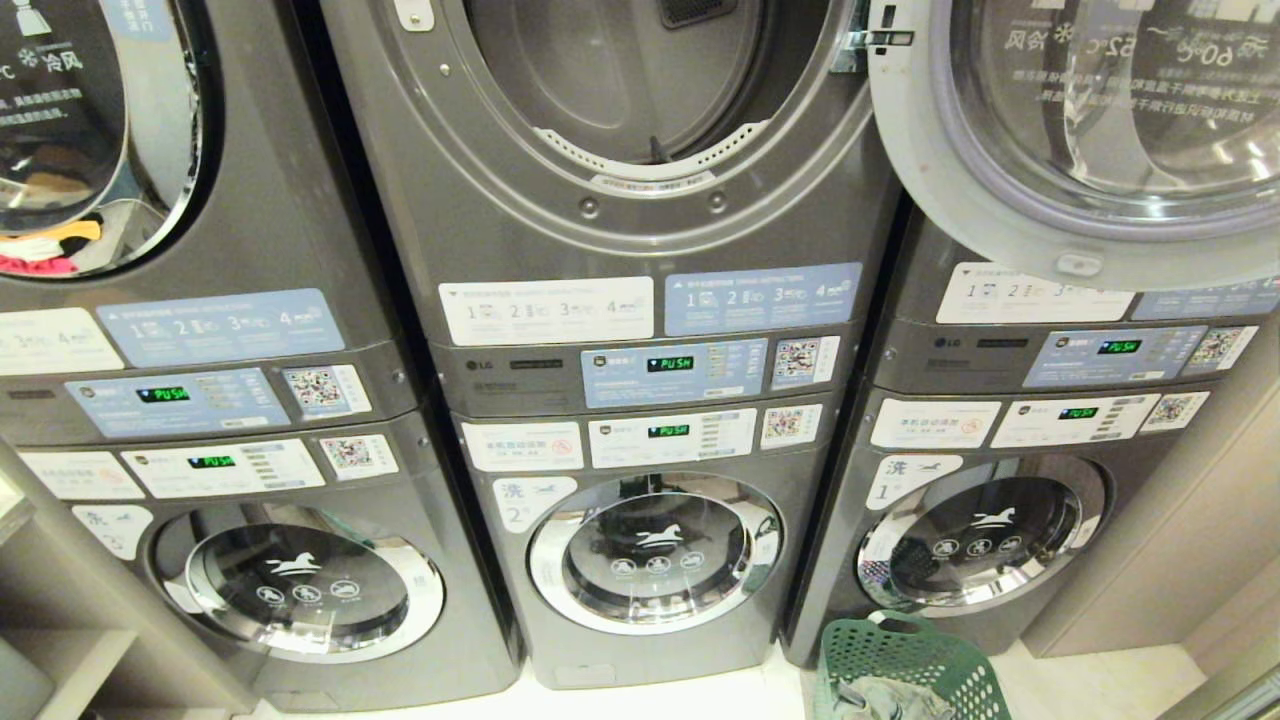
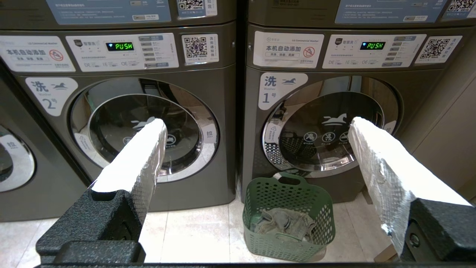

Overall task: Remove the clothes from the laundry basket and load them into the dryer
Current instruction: Take the clothes out of the basket

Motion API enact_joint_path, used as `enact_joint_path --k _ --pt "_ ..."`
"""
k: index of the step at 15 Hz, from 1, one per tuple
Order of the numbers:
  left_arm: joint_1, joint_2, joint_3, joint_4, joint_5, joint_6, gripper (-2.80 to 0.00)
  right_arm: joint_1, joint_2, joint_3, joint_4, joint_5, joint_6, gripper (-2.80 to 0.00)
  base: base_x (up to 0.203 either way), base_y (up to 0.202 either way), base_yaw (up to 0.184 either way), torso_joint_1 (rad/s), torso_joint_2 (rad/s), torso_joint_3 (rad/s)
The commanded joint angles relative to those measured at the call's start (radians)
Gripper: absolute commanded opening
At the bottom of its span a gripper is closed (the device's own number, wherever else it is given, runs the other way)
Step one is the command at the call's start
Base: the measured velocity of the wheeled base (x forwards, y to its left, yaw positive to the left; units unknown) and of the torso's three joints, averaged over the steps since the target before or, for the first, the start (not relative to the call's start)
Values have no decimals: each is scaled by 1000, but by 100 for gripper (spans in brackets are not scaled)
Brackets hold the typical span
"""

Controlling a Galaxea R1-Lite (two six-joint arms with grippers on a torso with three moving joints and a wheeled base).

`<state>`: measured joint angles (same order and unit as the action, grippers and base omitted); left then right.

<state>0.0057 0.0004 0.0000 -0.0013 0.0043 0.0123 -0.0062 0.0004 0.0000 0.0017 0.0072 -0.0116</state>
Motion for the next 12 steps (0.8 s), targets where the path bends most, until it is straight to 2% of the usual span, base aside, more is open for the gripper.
enact_joint_path --k 1,12 --pt "0 0 0 0 0 0 -280 0 1 0 0 0 -1 0 0 0 0 0 0 0" --pt "0 0 0 0 0 0 -280 0 1 0 0 0 -1 0 0 0 0 0 0 0"
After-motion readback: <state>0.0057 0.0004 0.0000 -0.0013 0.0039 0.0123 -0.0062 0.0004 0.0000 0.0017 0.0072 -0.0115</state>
